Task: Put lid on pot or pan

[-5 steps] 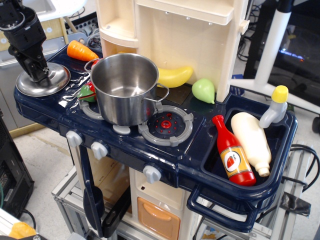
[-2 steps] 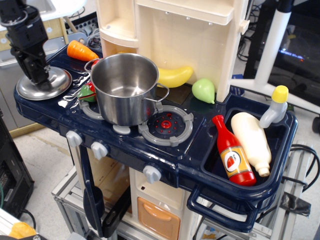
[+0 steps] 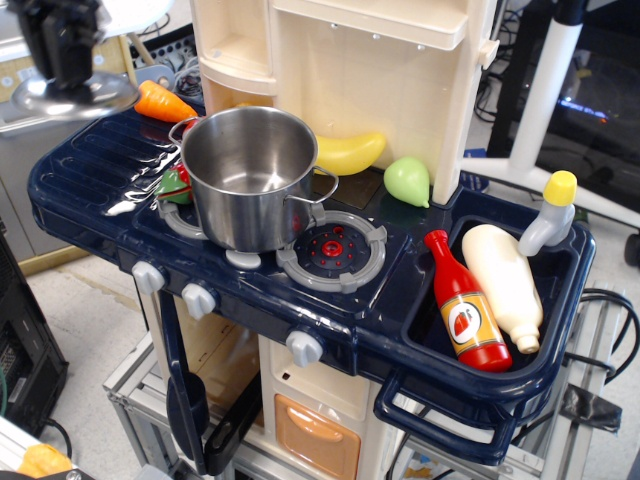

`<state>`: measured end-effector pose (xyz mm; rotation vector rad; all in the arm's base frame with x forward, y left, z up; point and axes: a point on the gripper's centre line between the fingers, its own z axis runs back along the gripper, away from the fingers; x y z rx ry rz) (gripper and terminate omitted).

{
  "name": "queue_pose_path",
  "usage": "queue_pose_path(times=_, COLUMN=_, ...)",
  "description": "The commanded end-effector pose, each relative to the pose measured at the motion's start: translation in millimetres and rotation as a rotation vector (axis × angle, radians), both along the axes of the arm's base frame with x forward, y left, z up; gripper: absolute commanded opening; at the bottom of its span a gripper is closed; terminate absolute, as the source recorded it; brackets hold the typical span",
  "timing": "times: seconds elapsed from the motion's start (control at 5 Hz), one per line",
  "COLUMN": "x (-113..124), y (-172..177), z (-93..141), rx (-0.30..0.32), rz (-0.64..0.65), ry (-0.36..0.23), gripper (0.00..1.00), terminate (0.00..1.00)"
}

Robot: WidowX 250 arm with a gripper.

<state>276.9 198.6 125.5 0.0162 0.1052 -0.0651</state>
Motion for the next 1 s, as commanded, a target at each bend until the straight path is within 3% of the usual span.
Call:
queue_pose_path(times=0.0, x=5.6, y=-53.1, z=62.5, rx=0.063, rz=0.065, ry=-0.058, gripper=0.0, terminate=0.0)
queue_pose_path(times=0.2, x=13.4, y=-89.9, z=60.5, rx=0.079, rz=0.102, ry=-0.088, gripper=0.0, terminate=0.0)
queue_pose_path(times=0.4, x=14.6, y=-110.5, z=39.3, rx=0.1, rz=0.079, ry=-0.146, gripper=0.0, terminate=0.0)
queue_pose_path(times=0.6, x=11.4, y=-118.9, z=25.8, rx=0.074, rz=0.085, ry=-0.152, gripper=0.0, terminate=0.0)
queue_pose_path(times=0.8, x=5.5, y=-118.5, z=9.7, rx=0.073, rz=0.081, ry=-0.176, gripper=0.0, terminate=1.0)
